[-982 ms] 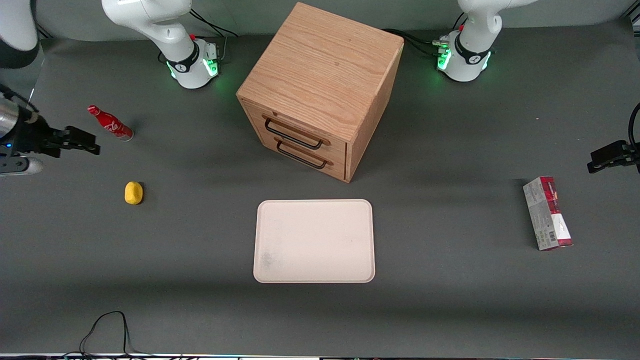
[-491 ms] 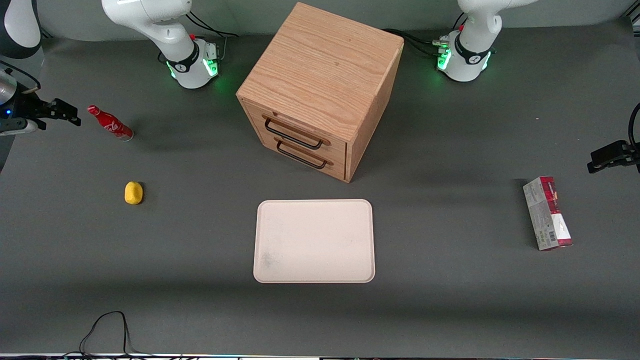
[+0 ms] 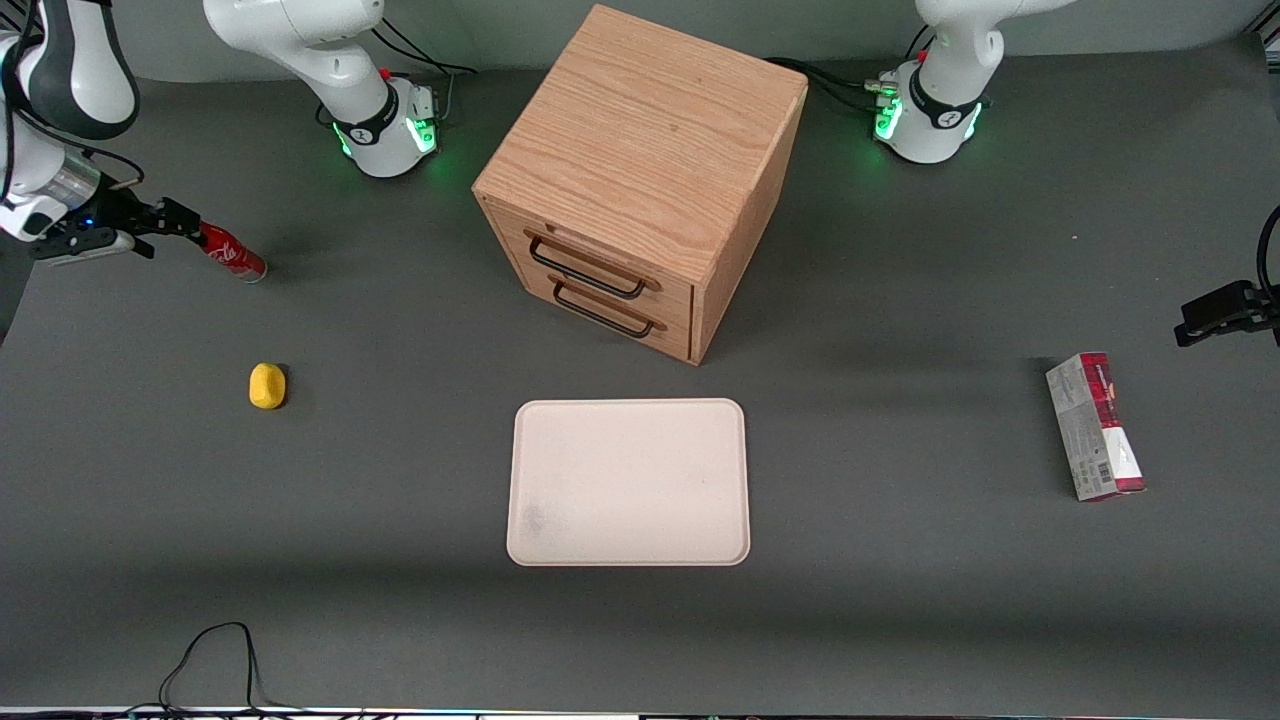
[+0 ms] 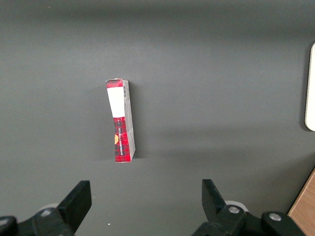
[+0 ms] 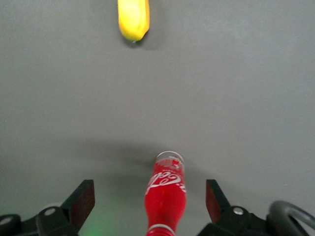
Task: Place coke bottle on tray
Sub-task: 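Move the right gripper over the red Coca-Cola bottle lying on the table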
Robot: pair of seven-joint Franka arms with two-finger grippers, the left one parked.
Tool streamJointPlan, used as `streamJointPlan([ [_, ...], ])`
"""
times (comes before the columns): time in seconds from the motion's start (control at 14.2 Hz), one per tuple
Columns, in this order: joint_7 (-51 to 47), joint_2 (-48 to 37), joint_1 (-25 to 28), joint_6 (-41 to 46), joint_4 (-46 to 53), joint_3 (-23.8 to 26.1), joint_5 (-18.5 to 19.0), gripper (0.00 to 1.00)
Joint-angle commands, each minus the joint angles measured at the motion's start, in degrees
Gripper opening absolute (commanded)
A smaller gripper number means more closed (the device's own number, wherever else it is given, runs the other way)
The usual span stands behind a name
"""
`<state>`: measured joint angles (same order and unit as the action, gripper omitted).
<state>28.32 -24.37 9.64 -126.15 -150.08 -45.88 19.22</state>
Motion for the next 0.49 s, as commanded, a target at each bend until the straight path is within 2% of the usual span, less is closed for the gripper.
streamJointPlan([
  [0.0, 0.15, -1.30, 0.56, -1.11, -1.79, -1.93, 1.61, 1.00],
  [0.42, 0.15, -1.47, 0.38, -0.76, -3.19, -4.21, 3.37, 1.00],
])
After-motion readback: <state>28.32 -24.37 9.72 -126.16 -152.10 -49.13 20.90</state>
